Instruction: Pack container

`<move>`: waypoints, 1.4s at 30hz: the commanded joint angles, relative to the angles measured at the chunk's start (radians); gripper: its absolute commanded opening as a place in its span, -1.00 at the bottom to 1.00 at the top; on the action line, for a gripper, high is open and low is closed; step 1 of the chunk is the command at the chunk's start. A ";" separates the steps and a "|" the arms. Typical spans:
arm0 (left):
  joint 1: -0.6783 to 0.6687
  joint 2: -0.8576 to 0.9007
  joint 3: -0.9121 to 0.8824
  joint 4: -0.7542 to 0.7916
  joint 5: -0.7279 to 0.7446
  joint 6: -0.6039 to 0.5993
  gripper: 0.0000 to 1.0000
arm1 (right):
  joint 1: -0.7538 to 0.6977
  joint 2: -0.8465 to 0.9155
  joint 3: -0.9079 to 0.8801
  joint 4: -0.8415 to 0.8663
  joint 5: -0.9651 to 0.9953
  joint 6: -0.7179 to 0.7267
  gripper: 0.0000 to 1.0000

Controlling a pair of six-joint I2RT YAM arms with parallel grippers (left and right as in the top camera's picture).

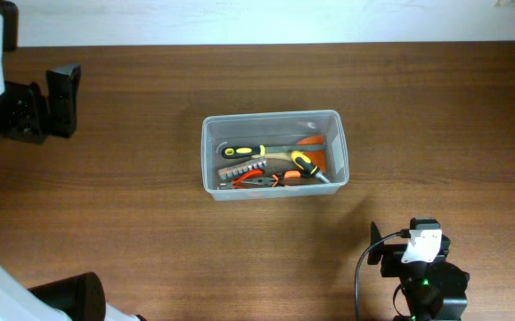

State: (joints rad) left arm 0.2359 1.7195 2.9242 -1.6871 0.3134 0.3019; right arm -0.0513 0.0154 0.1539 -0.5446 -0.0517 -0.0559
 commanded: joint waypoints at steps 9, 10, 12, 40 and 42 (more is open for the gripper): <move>-0.074 -0.230 -0.518 0.241 -0.003 -0.010 0.98 | 0.005 -0.012 -0.007 0.003 0.011 0.004 0.98; -0.098 -0.267 -0.592 0.304 -0.004 -0.010 0.98 | 0.005 -0.012 -0.007 0.003 0.011 0.003 0.98; -0.148 -0.341 -0.740 0.437 -0.003 -0.010 0.98 | 0.005 -0.012 -0.007 0.003 0.011 0.004 0.98; -0.255 -1.451 -2.685 1.575 -0.004 -0.010 0.98 | 0.005 -0.012 -0.007 0.003 0.011 0.004 0.97; -0.255 -1.490 -2.740 1.583 -0.004 -0.010 0.98 | 0.005 -0.012 -0.007 0.003 0.011 0.003 0.98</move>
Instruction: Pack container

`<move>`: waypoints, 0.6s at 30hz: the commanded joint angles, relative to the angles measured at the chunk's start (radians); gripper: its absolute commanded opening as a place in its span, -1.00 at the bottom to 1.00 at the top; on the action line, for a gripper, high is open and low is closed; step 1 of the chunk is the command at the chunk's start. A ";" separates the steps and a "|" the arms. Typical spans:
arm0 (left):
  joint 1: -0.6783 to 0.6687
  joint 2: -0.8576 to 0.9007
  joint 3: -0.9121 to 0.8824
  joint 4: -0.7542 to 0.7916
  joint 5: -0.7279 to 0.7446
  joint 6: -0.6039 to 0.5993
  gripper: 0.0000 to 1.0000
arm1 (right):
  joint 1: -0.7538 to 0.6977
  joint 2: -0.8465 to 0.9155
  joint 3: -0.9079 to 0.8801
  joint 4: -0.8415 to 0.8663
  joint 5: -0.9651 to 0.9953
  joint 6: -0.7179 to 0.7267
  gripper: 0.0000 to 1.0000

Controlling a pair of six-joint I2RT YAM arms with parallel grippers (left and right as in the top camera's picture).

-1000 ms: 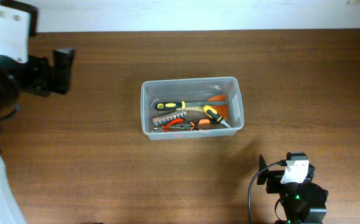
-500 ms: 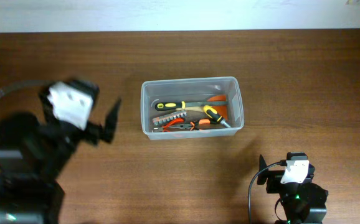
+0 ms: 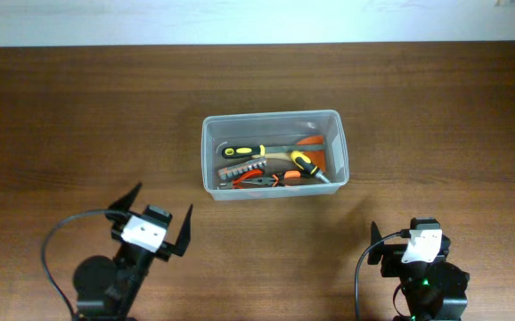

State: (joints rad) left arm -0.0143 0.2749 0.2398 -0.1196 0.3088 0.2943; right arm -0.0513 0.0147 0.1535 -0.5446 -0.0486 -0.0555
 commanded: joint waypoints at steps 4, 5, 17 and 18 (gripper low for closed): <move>-0.005 -0.110 -0.125 0.016 -0.012 -0.002 0.98 | 0.005 -0.011 -0.007 0.003 0.008 0.003 0.98; -0.005 -0.121 -0.137 0.015 -0.018 -0.002 0.98 | 0.005 -0.011 -0.007 0.003 0.008 0.003 0.98; -0.005 -0.257 -0.211 0.018 -0.116 -0.002 0.98 | 0.005 -0.011 -0.007 0.003 0.008 0.003 0.98; -0.005 -0.263 -0.211 0.018 -0.135 -0.003 0.98 | 0.005 -0.011 -0.007 0.003 0.008 0.003 0.98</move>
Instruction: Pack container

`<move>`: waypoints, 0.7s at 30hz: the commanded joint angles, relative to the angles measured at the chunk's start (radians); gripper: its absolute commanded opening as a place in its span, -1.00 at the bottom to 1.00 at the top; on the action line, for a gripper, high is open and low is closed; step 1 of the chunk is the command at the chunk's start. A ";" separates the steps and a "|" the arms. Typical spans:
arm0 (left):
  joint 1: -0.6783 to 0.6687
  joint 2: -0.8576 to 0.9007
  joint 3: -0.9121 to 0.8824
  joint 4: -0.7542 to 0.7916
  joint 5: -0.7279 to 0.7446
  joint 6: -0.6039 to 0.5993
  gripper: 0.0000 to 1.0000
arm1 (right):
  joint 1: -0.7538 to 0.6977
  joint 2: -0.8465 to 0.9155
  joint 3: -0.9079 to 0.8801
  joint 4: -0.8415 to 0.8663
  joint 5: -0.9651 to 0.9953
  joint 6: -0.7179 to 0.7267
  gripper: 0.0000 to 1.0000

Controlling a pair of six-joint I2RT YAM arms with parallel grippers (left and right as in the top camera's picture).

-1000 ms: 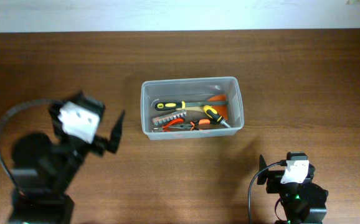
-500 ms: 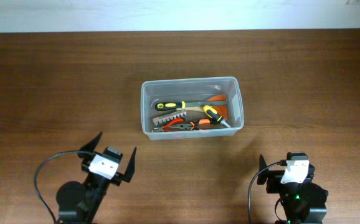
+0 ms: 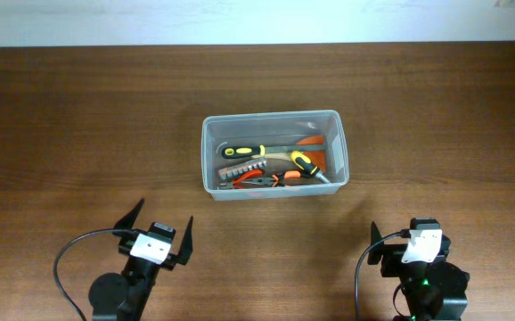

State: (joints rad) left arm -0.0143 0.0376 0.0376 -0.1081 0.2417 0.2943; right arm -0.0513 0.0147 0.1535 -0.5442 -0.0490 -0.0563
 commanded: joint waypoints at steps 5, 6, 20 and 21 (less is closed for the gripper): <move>-0.005 -0.029 -0.009 0.003 -0.149 -0.014 0.98 | 0.005 -0.011 -0.007 0.003 0.009 0.004 0.98; -0.005 -0.029 -0.009 0.003 -0.174 -0.031 0.98 | 0.005 -0.011 -0.007 0.003 0.009 0.004 0.98; -0.004 -0.029 -0.009 0.000 -0.433 -0.251 0.98 | 0.005 -0.011 -0.007 0.003 0.009 0.004 0.98; -0.004 -0.029 -0.009 0.000 -0.433 -0.268 0.98 | 0.005 -0.011 -0.007 0.003 0.009 0.004 0.98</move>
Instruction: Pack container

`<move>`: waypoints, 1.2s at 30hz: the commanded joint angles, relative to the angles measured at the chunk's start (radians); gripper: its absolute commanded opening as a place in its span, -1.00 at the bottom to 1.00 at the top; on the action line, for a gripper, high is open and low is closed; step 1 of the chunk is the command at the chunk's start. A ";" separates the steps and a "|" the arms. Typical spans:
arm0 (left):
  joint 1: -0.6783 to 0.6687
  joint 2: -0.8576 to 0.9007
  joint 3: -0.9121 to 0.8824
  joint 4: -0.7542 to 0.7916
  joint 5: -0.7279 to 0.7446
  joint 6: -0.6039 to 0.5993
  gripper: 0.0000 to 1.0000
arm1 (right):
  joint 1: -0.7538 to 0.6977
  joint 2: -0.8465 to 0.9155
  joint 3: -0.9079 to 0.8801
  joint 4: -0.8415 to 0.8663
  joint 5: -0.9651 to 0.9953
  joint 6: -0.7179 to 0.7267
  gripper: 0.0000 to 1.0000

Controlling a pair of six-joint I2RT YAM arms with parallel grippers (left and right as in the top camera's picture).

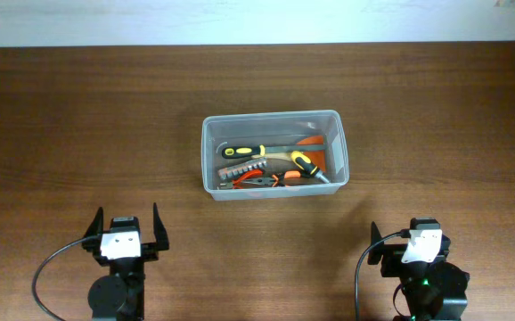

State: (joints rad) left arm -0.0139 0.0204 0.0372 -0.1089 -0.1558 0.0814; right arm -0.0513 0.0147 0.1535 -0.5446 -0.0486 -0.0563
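Observation:
A clear plastic container [272,126] stands in the middle of the table. Inside lie two yellow-and-black screwdrivers [250,151], orange-handled pliers [256,180] and other small tools. My left gripper [126,223] sits low at the front left, well short of the container, open and empty, with its fingers [158,220] spread. At the front right my right gripper [409,242] is folded in over its base; only one finger [373,239] shows plainly, with nothing seen in it.
Dark wooden table [436,116] all around the container. A pale wall edge runs along the back. Black cables loop beside both arm bases at the front edge.
My left gripper has shifted a little to the left at the front edge and now points squarely toward the back. The right arm and the container's contents are unchanged.
First my left arm was raised at the far left back corner. Then it stood at the front left, turned toward the container, fingers spread. It drew closer to the front edge, and now rests there. The right arm and the tools stayed put.

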 commanded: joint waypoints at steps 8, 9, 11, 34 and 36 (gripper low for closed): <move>-0.005 -0.008 -0.009 0.000 -0.002 -0.070 0.98 | 0.005 -0.011 -0.007 0.003 0.008 0.004 0.98; -0.005 -0.008 -0.009 0.000 -0.002 -0.070 0.98 | 0.005 -0.011 -0.007 0.003 0.008 0.004 0.98; -0.005 -0.008 -0.009 0.000 -0.002 -0.070 0.98 | 0.005 -0.011 -0.007 0.003 0.008 0.004 0.98; -0.005 -0.008 -0.009 0.000 -0.002 -0.070 0.98 | 0.005 -0.011 -0.007 0.003 0.008 0.004 0.98; -0.005 -0.008 -0.009 0.000 -0.002 -0.070 0.98 | 0.005 -0.011 -0.007 0.003 0.008 0.004 0.98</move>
State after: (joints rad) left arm -0.0143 0.0204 0.0368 -0.1089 -0.1616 0.0246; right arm -0.0513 0.0147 0.1535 -0.5446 -0.0486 -0.0563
